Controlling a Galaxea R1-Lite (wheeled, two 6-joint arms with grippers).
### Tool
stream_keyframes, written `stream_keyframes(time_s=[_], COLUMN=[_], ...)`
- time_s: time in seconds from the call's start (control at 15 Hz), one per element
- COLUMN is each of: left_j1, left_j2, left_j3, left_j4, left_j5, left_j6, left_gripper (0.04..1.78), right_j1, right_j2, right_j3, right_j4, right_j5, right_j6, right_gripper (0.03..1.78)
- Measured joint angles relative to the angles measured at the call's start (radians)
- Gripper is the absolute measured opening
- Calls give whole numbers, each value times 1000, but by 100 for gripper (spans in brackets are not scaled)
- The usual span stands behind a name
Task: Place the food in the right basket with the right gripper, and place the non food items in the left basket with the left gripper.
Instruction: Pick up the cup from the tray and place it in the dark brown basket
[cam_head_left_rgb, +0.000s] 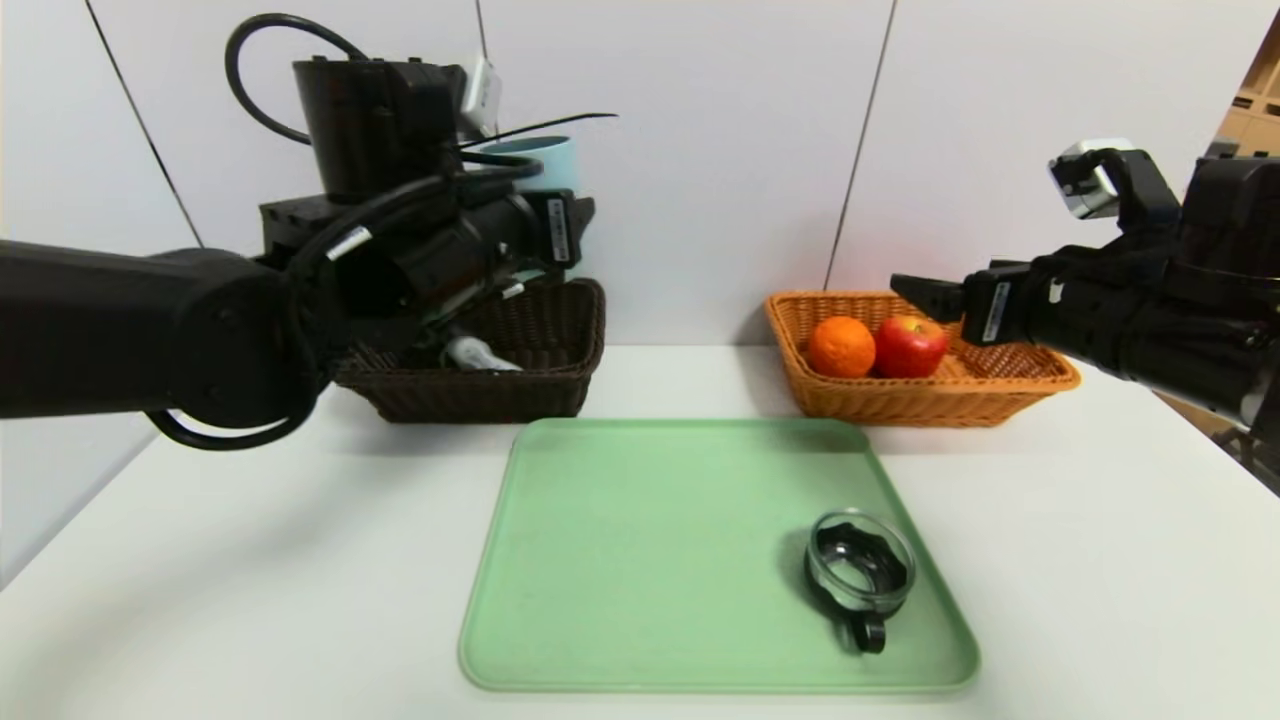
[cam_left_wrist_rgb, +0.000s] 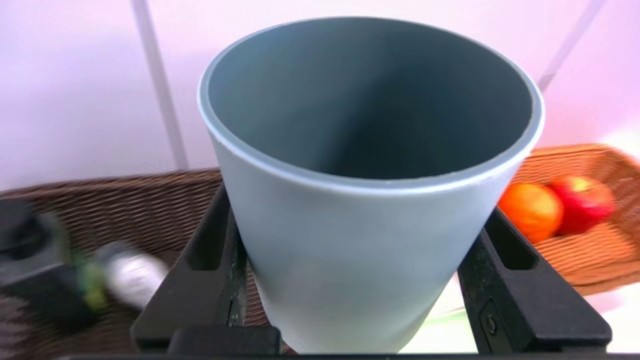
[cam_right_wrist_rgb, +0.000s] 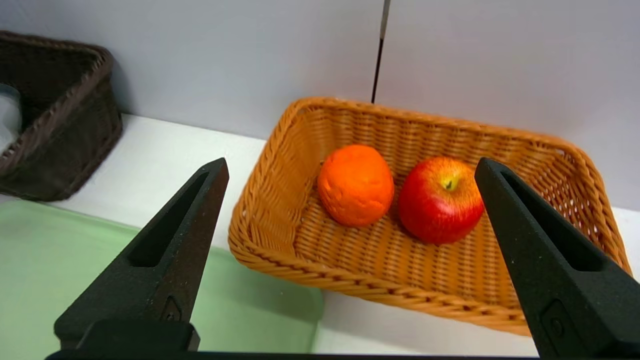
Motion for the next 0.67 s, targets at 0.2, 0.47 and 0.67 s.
stream_keyframes(time_s=[0.2, 0.47, 0.67], left_j1=[78, 152, 189], left_j2=[16, 103, 185], left_j3=[-48, -71, -124], left_j4=[80, 76, 72], left_j5=[-35, -46, -49], left_j6=[-1, -4, -6], left_gripper=[114, 114, 114], right_j1=[-27, -63, -67], right_j2=[-24, -75, -88], right_j3=[-54, -104, -117], right_j4=[246, 599, 582], right_j5=[-3, -9, -9], right_j6=[1, 3, 2], right_gripper=[170, 170, 170])
